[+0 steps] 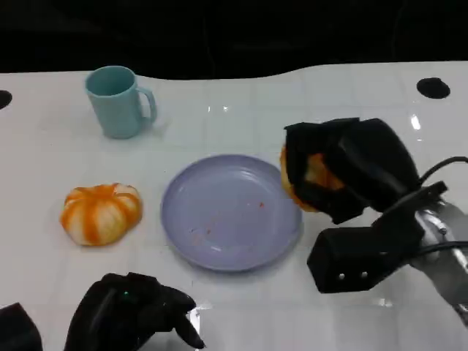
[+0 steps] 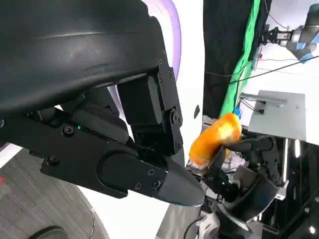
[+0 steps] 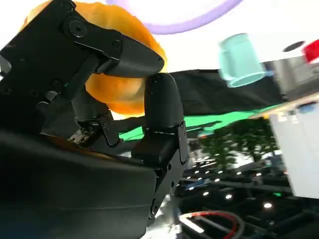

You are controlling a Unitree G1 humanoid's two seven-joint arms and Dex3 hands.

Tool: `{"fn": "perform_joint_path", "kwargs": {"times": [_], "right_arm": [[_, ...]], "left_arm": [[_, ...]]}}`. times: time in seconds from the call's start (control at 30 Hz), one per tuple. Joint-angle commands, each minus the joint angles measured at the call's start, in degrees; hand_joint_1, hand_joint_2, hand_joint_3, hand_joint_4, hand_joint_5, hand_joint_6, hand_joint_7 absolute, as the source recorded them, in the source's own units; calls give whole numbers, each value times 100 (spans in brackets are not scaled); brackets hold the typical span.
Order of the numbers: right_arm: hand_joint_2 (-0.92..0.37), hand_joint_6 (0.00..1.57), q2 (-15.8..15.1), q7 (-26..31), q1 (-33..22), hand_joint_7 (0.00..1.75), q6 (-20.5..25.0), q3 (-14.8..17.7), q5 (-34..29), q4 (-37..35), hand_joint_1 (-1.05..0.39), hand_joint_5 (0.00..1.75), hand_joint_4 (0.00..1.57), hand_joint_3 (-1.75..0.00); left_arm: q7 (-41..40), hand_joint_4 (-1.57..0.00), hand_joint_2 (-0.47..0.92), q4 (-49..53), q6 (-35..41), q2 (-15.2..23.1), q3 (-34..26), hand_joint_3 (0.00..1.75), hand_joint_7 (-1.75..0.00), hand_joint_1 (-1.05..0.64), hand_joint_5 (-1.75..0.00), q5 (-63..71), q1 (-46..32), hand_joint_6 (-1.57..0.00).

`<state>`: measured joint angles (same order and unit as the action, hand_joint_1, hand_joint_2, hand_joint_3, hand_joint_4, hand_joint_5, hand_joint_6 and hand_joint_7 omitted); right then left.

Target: Grasp the bread from the table and place it into the plate.

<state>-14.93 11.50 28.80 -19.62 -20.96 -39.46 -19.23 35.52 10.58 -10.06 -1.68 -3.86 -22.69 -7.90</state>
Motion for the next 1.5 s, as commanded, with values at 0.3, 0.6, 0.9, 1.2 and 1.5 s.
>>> {"fn": "perform_joint_path", "kwargs": {"times": [0.3, 0.6, 0.9, 1.2, 1.5], "right_arm": [[-24, 77, 618, -46, 745, 168, -479, -227, 228, -1361, -14, 175, 103, -137], [-34, 84, 877, -3, 1026, 131, -610, -291, 338, -2400, -12, 175, 94, -126], [-91, 42, 534, -1020, 1074, 1, -585, -568, 301, -2169, -50, 41, 13, -25], [-92, 16, 356, -1873, 694, 0, -222, -438, 673, -1263, -71, 5, 0, -33], [-92, 19, 173, -2077, 426, 2, -165, -324, 759, -621, -70, 12, 9, -35]], "left_arm": [[-47, -130, 88, 1, -152, 61, 21, 1, 0, -94, -82, 84, -62, -156], [-70, -129, 86, -105, -51, 7, 66, 0, -1, -93, -83, 11, -158, -156], [-64, -130, 85, -71, -61, 43, 82, 0, -1, -94, -83, 42, -126, -157], [-113, -131, 86, -34, -102, 49, 100, 0, -1, -95, -83, 107, -101, -157], [-93, -130, 86, -44, -44, 67, 105, 0, -2, -93, -83, 65, -89, -157]]}}
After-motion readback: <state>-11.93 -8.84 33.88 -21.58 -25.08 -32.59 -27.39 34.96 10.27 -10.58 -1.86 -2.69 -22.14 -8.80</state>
